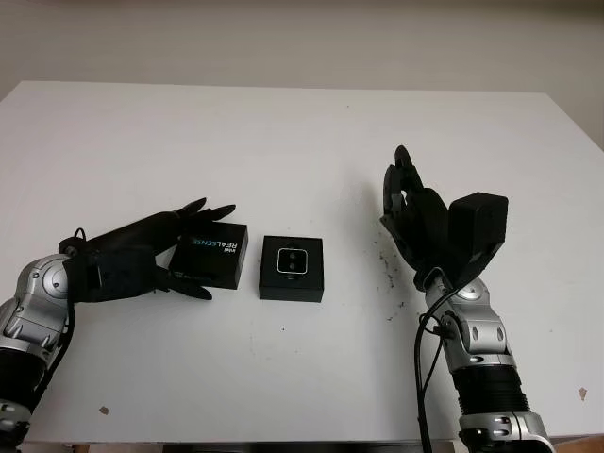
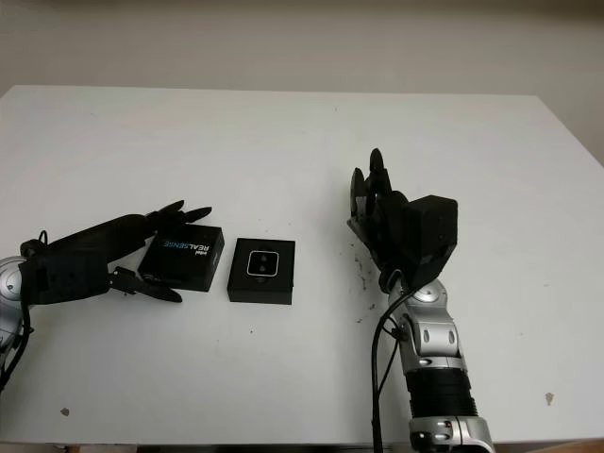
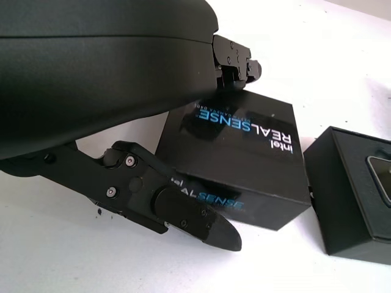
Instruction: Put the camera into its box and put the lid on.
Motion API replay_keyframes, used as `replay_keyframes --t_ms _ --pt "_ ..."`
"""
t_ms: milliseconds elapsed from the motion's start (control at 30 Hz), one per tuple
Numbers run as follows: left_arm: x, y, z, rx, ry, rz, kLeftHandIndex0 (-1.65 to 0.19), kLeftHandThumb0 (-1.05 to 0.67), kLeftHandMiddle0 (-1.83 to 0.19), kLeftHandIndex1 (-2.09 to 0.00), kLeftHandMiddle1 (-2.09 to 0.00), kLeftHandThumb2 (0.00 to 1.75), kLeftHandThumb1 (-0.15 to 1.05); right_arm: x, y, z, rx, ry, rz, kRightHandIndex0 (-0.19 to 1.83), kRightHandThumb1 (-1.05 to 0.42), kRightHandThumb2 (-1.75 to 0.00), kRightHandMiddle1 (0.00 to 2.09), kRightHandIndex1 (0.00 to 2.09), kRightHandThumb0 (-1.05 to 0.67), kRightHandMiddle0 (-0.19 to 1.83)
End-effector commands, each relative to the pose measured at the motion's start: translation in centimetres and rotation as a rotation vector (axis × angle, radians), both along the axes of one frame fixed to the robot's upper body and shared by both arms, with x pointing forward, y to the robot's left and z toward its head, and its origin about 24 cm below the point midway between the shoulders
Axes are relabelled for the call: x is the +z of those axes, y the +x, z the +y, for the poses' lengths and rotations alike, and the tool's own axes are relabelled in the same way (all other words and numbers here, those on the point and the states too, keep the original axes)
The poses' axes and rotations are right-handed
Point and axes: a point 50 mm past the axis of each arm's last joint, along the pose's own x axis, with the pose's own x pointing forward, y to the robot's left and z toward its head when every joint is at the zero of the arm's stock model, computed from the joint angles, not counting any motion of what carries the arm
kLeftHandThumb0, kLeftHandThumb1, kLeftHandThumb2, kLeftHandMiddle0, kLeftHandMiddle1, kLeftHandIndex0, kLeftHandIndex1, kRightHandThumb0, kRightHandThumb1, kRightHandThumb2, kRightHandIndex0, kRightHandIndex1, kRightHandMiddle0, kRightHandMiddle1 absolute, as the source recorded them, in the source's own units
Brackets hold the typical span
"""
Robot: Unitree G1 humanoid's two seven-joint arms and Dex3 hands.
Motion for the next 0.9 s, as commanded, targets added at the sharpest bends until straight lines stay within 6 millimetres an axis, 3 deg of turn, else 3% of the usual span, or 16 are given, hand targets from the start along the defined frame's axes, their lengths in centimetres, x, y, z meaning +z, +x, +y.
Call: replay_keyframes --t_ms 0,67,167,200,233,300,400,867 --pt "0.1 0.1 -0.4 -0.024 -0.017 -0.012 -0.28 -0.28 -0.17 -0.12 -0.40 0.06 0.82 0.4 0.0 0.0 0.001 0.000 -0.015 -0.19 -1.05 -0.71 0.00 0.00 -0.69 -0.19" --pt "0.0 0.1 -0.4 -0.026 -0.021 -0.015 -0.37 -0.25 -0.02 -0.12 -0.93 0.06 0.85 0.4 0.0 0.0 0.004 -0.002 -0.014 -0.19 -1.05 -0.71 0.00 0.00 -0.69 -0.19" --pt "0.0 0.1 -0.4 -0.019 -0.031 -0.029 -0.51 -0.22 -0.08 -0.20 -1.25 0.07 0.91 0.4 0.0 0.0 0.005 -0.004 -0.014 -0.19 -1.05 -0.71 0.00 0.00 -0.69 -0.19" --pt "0.0 0.1 -0.4 -0.012 -0.032 -0.036 -0.52 -0.22 -0.11 -0.29 -1.34 0.06 0.94 0.4 0.0 0.1 0.006 -0.005 -0.014 -0.19 -1.05 -0.71 0.00 0.00 -0.69 -0.19" --pt "0.0 0.1 -0.3 -0.006 -0.033 -0.050 -0.46 -0.21 -0.14 -0.51 -1.40 0.06 0.97 0.4 0.0 0.1 0.005 -0.004 -0.013 -0.19 -1.05 -0.71 0.00 0.00 -0.69 -0.19" --pt "-0.1 0.0 -0.3 0.005 -0.048 -0.088 -0.38 -0.19 -0.22 -0.91 -1.40 0.06 0.99 0.4 0.0 0.1 0.004 0.001 -0.014 -0.19 -1.05 -0.71 0.00 0.00 -0.69 -0.19" --pt "-0.1 0.0 -0.1 0.036 -0.083 -0.142 -0.32 -0.18 -0.25 -1.14 -1.37 0.05 1.00 0.4 0.0 0.2 0.005 0.001 -0.016 -0.19 -1.05 -0.70 0.00 0.00 -0.69 -0.19" --pt "1.5 -0.1 -0.3 0.147 -0.218 -0.149 -0.25 -0.20 -0.22 -1.32 -1.48 0.05 0.98 0.2 -0.2 0.5 0.026 -0.007 0.008 -0.19 -1.05 -0.70 0.00 0.00 -0.67 -0.19"
